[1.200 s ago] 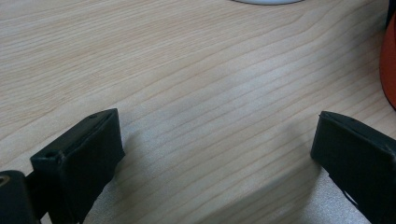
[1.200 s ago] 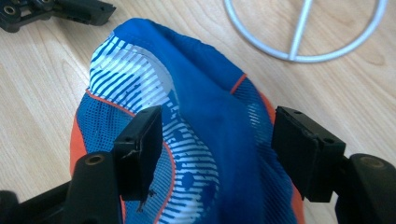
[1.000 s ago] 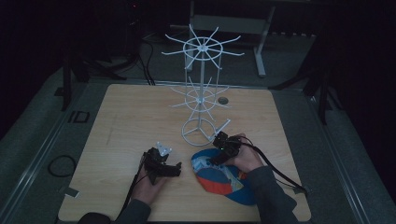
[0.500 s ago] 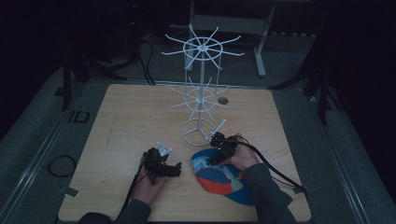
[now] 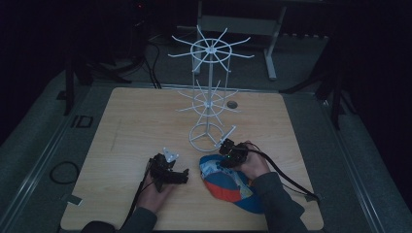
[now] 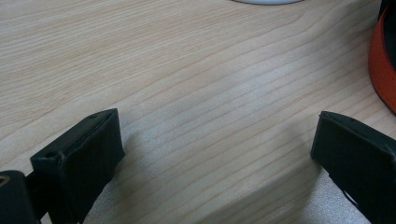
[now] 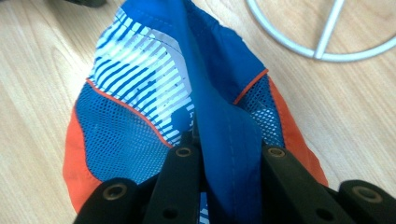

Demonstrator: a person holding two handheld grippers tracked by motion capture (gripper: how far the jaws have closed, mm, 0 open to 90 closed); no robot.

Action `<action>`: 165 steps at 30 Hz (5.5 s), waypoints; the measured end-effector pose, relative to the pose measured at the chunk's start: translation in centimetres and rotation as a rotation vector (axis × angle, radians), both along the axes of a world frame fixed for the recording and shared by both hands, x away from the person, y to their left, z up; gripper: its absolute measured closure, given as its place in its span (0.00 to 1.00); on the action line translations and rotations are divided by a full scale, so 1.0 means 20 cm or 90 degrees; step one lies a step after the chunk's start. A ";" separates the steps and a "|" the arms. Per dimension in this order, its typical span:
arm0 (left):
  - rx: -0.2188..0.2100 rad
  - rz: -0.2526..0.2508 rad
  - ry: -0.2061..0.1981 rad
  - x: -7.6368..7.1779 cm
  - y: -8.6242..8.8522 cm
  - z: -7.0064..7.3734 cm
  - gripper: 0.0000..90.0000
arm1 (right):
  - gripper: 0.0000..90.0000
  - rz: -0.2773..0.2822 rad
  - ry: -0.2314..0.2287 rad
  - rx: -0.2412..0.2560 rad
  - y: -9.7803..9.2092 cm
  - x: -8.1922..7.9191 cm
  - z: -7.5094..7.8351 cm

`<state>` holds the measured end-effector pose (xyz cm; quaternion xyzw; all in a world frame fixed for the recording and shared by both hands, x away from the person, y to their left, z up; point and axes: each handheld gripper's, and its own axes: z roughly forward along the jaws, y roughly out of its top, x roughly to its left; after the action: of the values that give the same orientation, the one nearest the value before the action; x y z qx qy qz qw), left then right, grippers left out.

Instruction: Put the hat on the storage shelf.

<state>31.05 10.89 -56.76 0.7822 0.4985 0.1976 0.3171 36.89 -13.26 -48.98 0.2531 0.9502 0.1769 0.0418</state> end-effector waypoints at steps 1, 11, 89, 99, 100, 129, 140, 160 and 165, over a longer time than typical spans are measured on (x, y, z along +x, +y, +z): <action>-0.001 0.001 0.000 0.00 0.00 0.00 0.03 | 0.93 -0.002 -0.007 0.019 -0.02 -0.02 0.03; -0.001 0.001 0.000 0.00 0.00 0.00 0.03 | 0.93 0.007 -0.029 0.068 -0.09 -0.09 0.11; 0.000 0.000 0.001 0.00 0.00 0.00 0.03 | 0.93 -0.073 -0.145 0.348 -0.48 -0.24 0.41; 0.000 0.000 0.001 0.00 0.00 0.00 0.03 | 0.93 -0.081 -0.156 0.364 -0.52 -0.25 0.44; 0.000 0.000 0.001 0.00 0.00 0.00 0.03 | 0.93 -0.082 -0.158 0.364 -0.52 -0.26 0.44; 0.000 0.000 0.001 0.00 0.00 0.00 0.03 | 0.93 -0.093 -0.191 0.389 -0.57 -0.28 0.54; 0.000 0.000 0.001 0.00 0.00 0.00 0.03 | 0.93 -0.093 -0.197 0.392 -0.58 -0.29 0.56; 0.000 0.000 0.001 0.00 0.00 0.00 0.03 | 0.93 -0.092 -0.213 0.401 -0.59 -0.29 0.63; 0.000 0.000 0.001 0.00 0.00 0.00 0.03 | 0.93 -0.092 -0.219 0.405 -0.60 -0.29 0.66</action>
<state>31.05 10.89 -56.75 0.7823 0.4988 0.1970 0.3168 31.13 -25.26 -35.85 0.2863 0.8066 0.4999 0.1325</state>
